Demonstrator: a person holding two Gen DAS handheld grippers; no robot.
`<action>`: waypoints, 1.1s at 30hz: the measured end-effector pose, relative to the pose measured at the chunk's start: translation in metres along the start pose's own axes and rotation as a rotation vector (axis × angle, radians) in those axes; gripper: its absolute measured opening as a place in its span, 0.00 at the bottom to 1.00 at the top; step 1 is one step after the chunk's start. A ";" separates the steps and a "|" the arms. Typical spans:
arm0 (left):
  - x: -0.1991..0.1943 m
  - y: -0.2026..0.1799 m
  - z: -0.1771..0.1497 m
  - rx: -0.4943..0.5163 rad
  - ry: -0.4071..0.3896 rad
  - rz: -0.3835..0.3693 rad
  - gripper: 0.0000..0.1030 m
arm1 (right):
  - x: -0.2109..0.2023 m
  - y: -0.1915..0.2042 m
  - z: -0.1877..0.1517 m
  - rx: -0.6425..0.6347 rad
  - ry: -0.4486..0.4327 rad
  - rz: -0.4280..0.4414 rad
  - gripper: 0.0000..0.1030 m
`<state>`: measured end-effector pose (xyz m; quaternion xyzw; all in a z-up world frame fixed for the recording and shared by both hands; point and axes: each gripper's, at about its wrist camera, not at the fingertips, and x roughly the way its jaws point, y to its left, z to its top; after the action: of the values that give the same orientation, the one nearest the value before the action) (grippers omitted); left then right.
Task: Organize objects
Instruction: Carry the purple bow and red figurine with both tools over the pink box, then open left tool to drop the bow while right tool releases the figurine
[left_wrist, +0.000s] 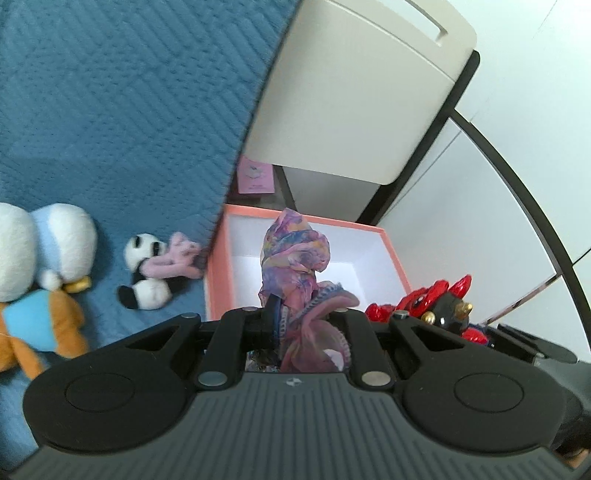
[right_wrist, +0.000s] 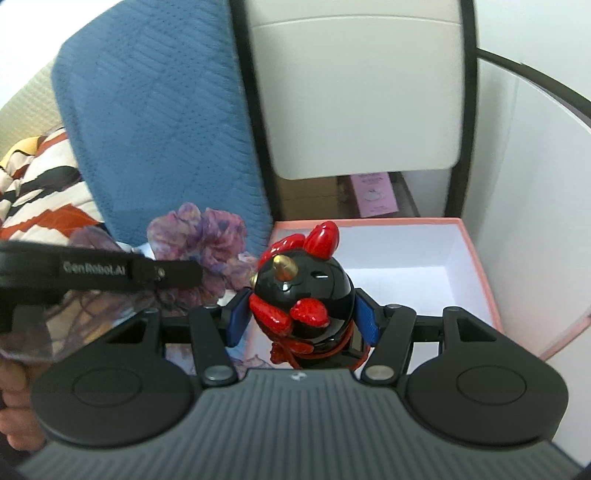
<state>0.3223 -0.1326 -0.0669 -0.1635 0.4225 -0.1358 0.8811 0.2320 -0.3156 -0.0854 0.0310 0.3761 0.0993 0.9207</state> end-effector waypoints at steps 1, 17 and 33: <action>0.007 -0.006 -0.002 0.003 0.006 -0.003 0.17 | 0.001 -0.007 -0.001 0.001 0.003 -0.010 0.60; 0.150 -0.039 -0.042 0.016 0.215 0.043 0.17 | 0.085 -0.103 -0.054 0.066 0.181 -0.019 0.60; 0.202 -0.021 -0.054 -0.019 0.301 0.104 0.19 | 0.137 -0.122 -0.069 0.102 0.262 -0.003 0.59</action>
<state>0.4000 -0.2376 -0.2317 -0.1275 0.5588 -0.1088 0.8122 0.2988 -0.4078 -0.2449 0.0637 0.4979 0.0820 0.8610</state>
